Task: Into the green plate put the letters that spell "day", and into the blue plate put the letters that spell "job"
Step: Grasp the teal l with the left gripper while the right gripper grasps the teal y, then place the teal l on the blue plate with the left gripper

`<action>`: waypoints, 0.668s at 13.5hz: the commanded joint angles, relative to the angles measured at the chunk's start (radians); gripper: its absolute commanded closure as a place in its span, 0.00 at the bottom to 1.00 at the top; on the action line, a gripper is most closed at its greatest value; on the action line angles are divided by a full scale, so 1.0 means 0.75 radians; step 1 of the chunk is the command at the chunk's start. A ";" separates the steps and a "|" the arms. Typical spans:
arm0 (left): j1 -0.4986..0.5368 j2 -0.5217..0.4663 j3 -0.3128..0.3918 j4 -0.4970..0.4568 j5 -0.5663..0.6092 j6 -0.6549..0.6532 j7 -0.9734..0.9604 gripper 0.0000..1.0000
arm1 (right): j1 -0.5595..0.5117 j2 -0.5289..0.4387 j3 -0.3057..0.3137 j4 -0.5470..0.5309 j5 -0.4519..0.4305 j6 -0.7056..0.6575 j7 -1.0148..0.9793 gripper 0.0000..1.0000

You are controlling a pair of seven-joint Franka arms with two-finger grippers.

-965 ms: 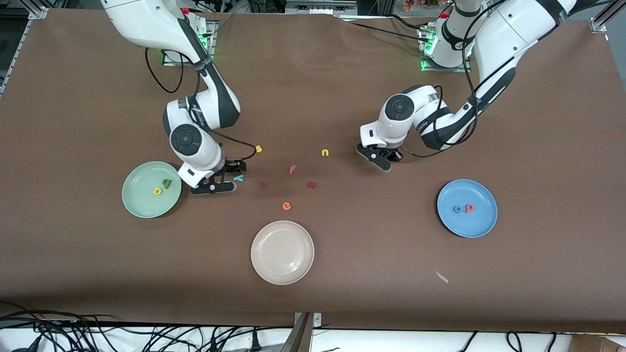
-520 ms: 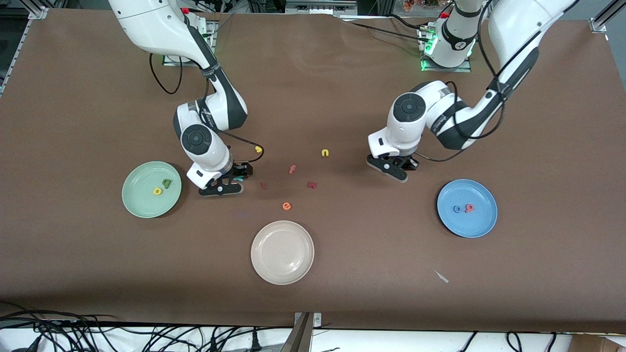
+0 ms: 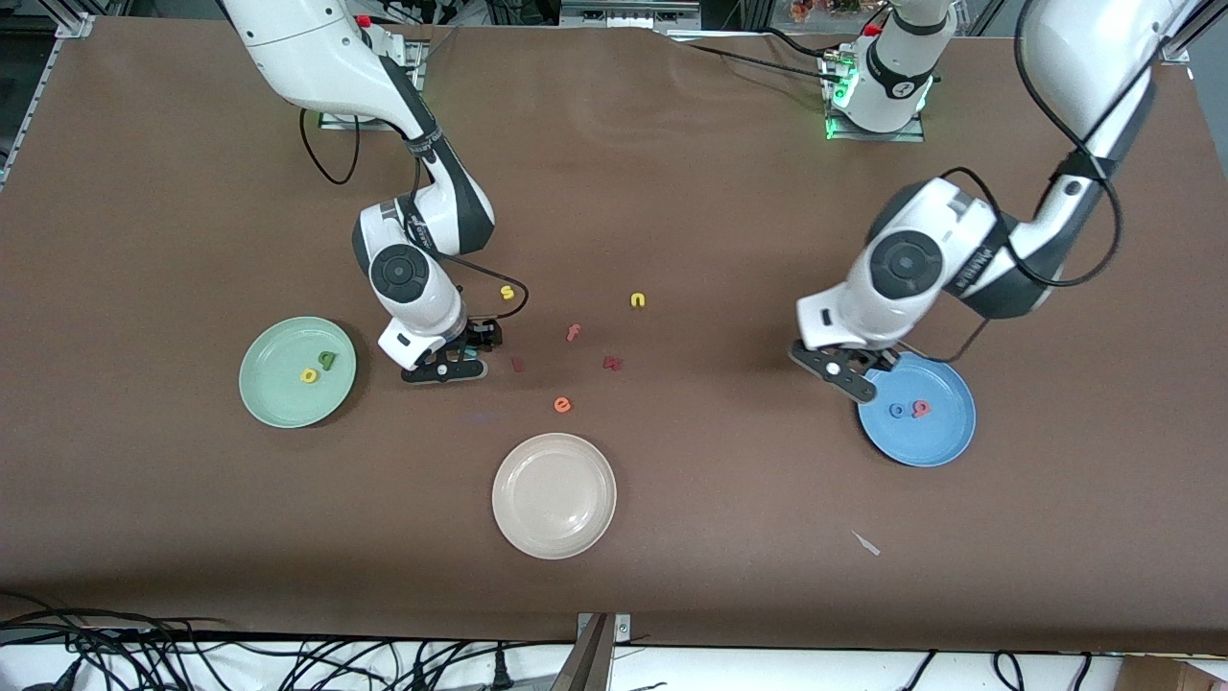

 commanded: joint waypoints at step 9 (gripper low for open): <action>0.254 0.196 0.121 0.061 -0.014 0.096 0.510 1.00 | -0.001 0.017 0.001 0.004 0.014 0.024 0.008 0.41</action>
